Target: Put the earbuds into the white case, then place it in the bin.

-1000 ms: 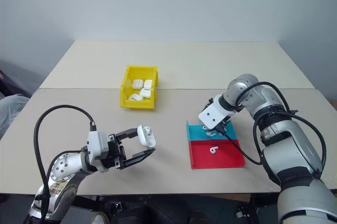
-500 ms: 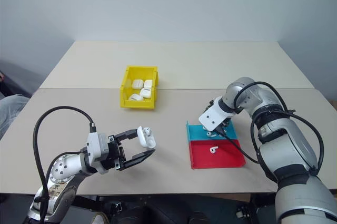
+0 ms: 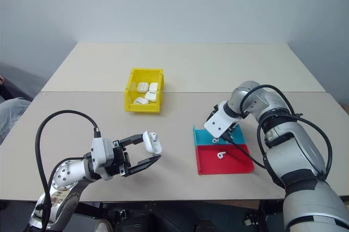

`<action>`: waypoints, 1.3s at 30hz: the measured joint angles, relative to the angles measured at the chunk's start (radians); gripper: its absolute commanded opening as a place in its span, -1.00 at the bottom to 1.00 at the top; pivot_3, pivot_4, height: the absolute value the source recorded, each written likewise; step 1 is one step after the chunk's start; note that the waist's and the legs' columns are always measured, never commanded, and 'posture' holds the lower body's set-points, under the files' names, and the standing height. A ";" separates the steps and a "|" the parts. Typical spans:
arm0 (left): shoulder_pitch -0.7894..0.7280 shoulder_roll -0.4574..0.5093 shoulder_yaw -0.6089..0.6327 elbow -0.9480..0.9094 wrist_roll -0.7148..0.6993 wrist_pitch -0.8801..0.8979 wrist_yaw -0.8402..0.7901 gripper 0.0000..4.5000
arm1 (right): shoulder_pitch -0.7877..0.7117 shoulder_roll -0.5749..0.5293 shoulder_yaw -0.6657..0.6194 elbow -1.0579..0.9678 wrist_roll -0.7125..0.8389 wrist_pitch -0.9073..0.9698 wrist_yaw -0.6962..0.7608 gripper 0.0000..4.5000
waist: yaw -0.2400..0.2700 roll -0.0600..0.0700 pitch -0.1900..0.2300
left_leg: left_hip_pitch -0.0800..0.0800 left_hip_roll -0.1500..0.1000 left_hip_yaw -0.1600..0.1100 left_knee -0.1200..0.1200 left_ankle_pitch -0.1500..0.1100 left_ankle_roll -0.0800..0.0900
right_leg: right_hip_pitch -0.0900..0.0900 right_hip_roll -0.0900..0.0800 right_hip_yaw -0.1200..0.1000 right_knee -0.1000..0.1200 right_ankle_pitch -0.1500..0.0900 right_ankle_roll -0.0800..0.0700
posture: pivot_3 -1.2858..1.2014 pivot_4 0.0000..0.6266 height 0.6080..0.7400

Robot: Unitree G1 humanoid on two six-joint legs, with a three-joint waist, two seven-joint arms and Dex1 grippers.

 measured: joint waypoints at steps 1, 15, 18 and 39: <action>0.000 0.000 0.000 0.000 0.000 0.000 0.000 0.21 | -0.002 0.001 0.000 0.003 -0.006 0.000 -0.005 0.18 | 0.000 0.000 0.000 | 0.000 0.000 0.000 0.000 0.000 0.000 | 0.000 0.000 0.000 0.000 0.000 0.000 | 0.03 -0.52 1.00; 0.004 0.000 -0.002 0.000 0.006 0.000 0.012 0.21 | -0.012 0.006 0.002 0.026 -0.038 -0.004 -0.022 0.00 | -0.001 0.000 0.000 | 0.002 0.000 0.000 0.000 0.000 0.000 | 0.001 0.000 0.000 0.001 0.000 0.000 | 0.03 -0.52 1.00; 0.004 0.000 -0.002 0.000 0.007 0.000 0.013 0.21 | -0.012 0.006 0.002 0.026 -0.038 -0.006 -0.020 0.00 | -0.001 0.000 0.000 | 0.002 0.000 0.000 0.000 0.000 0.000 | 0.001 0.000 0.000 0.001 0.000 0.000 | 0.03 -0.52 1.00; -0.008 -0.001 -0.004 0.000 0.017 0.000 0.020 0.21 | -0.011 0.008 0.003 0.037 -0.045 -0.051 -0.022 -0.16 | -0.001 0.000 0.000 | 0.003 0.000 0.000 0.000 0.000 0.000 | 0.002 0.000 0.000 0.001 0.000 0.000 | 0.03 -0.52 1.00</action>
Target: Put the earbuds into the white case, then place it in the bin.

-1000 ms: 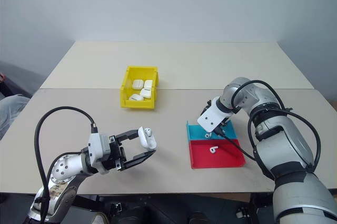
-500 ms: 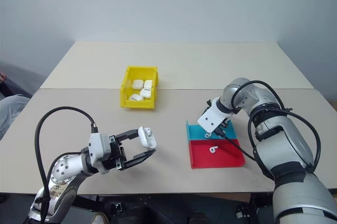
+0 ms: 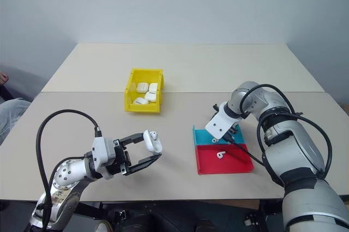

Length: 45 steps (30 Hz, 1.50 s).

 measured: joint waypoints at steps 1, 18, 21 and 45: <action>0.000 0.000 0.000 0.000 0.000 0.000 0.000 0.21 | 0.000 0.000 0.000 0.001 0.000 -0.002 0.001 -0.32 | 0.000 0.000 0.000 | 0.000 0.000 0.000 0.000 0.000 0.000 | 0.000 0.000 0.000 0.000 0.000 0.000 | 0.03 -0.52 1.00; -0.027 -0.012 -0.003 0.002 0.002 0.000 -0.003 0.21 | 0.014 -0.001 -0.044 -0.028 0.086 0.032 0.046 -0.70 | 0.001 0.000 0.000 | 0.001 0.000 0.000 0.000 0.000 0.000 | 0.001 0.000 0.000 0.000 0.000 0.000 | 0.03 -0.52 1.00; -0.057 -0.023 -0.009 0.001 -0.011 0.000 -0.008 0.21 | 0.065 -0.024 -0.131 -0.163 0.235 0.168 0.109 -0.70 | 0.003 0.000 0.000 | 0.000 0.000 -0.001 -0.001 0.000 0.000 | 0.001 0.000 0.000 0.000 0.000 0.000 | 0.03 -0.52 1.00; -0.306 -0.195 -0.122 0.024 -0.121 0.086 -0.021 0.21 | 0.902 -0.117 -0.902 -1.730 1.904 1.577 -0.709 -0.70 | 0.014 -0.001 0.000 | 0.005 -0.001 -0.005 0.002 -0.001 0.002 | 0.012 0.001 -0.002 -0.004 0.000 0.001 | 0.03 -0.52 1.00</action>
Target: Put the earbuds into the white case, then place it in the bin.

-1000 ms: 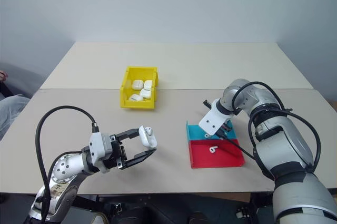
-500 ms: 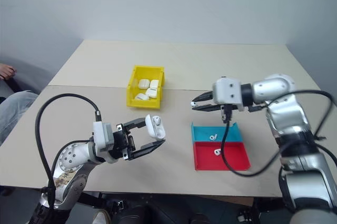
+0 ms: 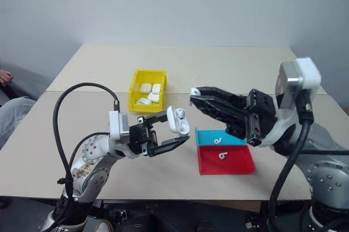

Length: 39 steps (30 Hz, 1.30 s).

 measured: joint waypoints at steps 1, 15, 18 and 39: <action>0.000 0.000 0.000 0.000 -0.001 0.000 0.000 0.21 | 0.012 0.000 0.001 -0.004 0.002 0.002 -0.002 -0.70 | 0.000 0.000 0.000 | 0.000 0.000 0.000 0.000 0.000 0.000 | 0.000 0.000 0.000 0.000 0.000 0.000 | 0.03 -0.52 1.00; -0.004 0.005 0.000 0.000 -0.009 0.004 -0.007 0.21 | 0.082 -0.017 0.080 -0.008 -0.117 0.012 0.030 -0.70 | 0.000 0.000 0.000 | -0.001 0.000 0.000 0.000 0.000 0.000 | 0.000 0.000 0.000 -0.001 0.000 0.000 | 0.03 -0.52 1.00; 0.000 0.008 -0.003 0.000 -0.005 0.004 -0.007 0.21 | 0.098 -0.017 0.080 -0.018 -0.133 0.012 0.041 -0.70 | 0.000 0.000 0.000 | -0.001 0.000 0.000 0.000 0.000 0.000 | 0.000 0.000 0.000 -0.001 0.000 0.000 | 0.03 -0.52 1.00; 0.000 0.029 -0.008 0.020 0.006 -0.004 -0.042 0.21 | 0.184 -0.036 0.019 -0.044 -0.270 -0.079 0.214 0.18 | 0.004 0.000 0.000 | -0.001 0.000 -0.001 0.000 0.000 0.000 | 0.000 0.000 -0.001 -0.002 0.000 0.000 | 0.03 -0.52 1.00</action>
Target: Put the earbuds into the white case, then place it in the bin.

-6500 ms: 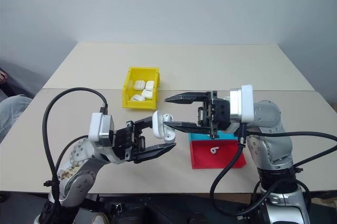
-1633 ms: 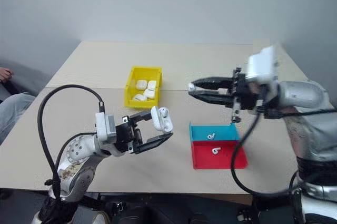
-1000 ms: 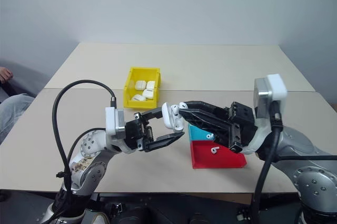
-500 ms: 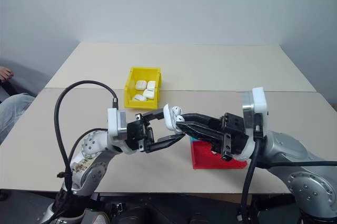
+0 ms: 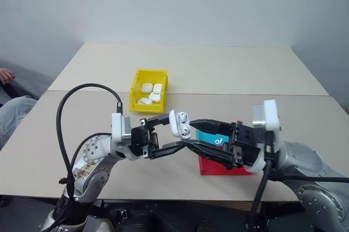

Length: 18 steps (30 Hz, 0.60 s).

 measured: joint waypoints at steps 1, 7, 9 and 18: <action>0.000 0.004 -0.001 0.014 0.010 -0.003 -0.005 0.21 | -0.013 -0.008 -0.005 0.012 0.000 -0.001 0.014 0.18 | -0.002 0.000 0.000 | 0.000 0.000 0.000 0.000 0.000 0.000 | 0.000 0.000 0.000 0.000 0.000 0.000 | 0.03 -0.52 1.00; -0.023 0.058 -0.069 0.134 0.175 -0.044 -0.031 0.21 | -0.172 -0.056 0.028 0.088 -0.020 -0.001 0.096 -0.37 | -0.006 0.000 0.000 | 0.000 0.000 0.000 -0.001 0.000 0.000 | -0.001 0.001 0.000 -0.001 0.000 0.000 | 0.03 -0.52 1.00; -0.031 0.061 -0.082 0.155 0.207 -0.045 -0.033 0.21 | -0.215 -0.063 0.080 0.098 -0.072 -0.001 0.113 -0.69 | -0.005 0.000 0.000 | 0.000 0.000 0.000 -0.002 0.000 0.000 | -0.001 0.001 0.000 -0.003 0.000 0.000 | 0.03 -0.52 1.00; -0.075 0.051 -0.103 0.174 0.288 -0.054 -0.010 0.21 | -0.327 -0.071 0.376 0.102 -0.432 -0.039 0.139 -0.99 | 0.001 0.000 0.000 | -0.005 0.000 0.000 -0.002 0.000 0.000 | -0.006 0.001 0.000 -0.003 0.000 0.000 | 0.03 -0.52 1.00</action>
